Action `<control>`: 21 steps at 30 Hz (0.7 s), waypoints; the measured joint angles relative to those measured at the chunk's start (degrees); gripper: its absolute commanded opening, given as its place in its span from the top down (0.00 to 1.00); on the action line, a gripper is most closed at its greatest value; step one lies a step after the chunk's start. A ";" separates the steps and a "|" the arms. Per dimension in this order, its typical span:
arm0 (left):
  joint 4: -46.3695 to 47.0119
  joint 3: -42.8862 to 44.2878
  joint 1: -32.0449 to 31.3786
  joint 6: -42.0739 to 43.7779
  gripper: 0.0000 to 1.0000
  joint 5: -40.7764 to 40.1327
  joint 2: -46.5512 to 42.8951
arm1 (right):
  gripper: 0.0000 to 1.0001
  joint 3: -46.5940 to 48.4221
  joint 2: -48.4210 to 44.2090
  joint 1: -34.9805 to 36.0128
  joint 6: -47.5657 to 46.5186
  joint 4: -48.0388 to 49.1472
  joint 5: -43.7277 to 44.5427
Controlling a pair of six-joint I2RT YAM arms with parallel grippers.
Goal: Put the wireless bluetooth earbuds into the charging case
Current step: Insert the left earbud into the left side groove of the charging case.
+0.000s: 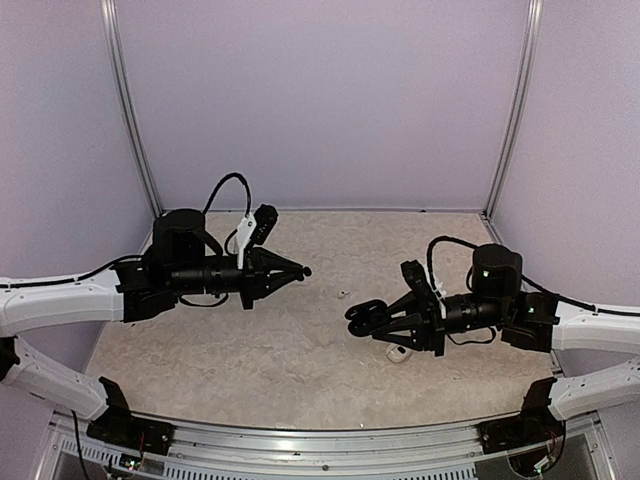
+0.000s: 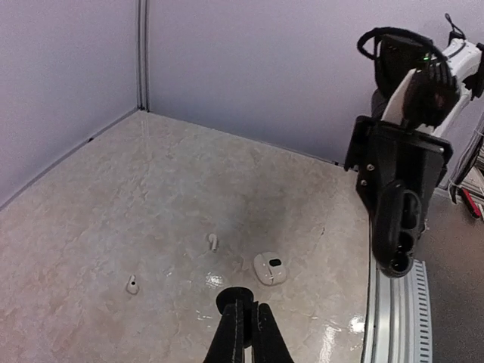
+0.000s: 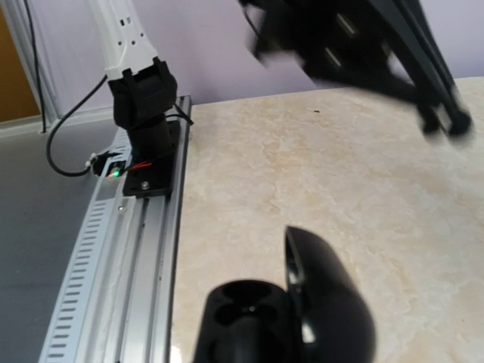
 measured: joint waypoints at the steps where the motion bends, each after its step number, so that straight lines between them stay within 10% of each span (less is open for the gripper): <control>1: 0.09 -0.28 -1.01 0.85 1.00 0.68 -2.64 | 1.00 0.20 0.24 0.00 -0.24 -0.07 -0.39; 21: -2.95 1.95 -15.37 8.59 1.00 6.05 -6.84 | 1.00 3.54 3.39 0.66 -3.65 -1.16 -5.97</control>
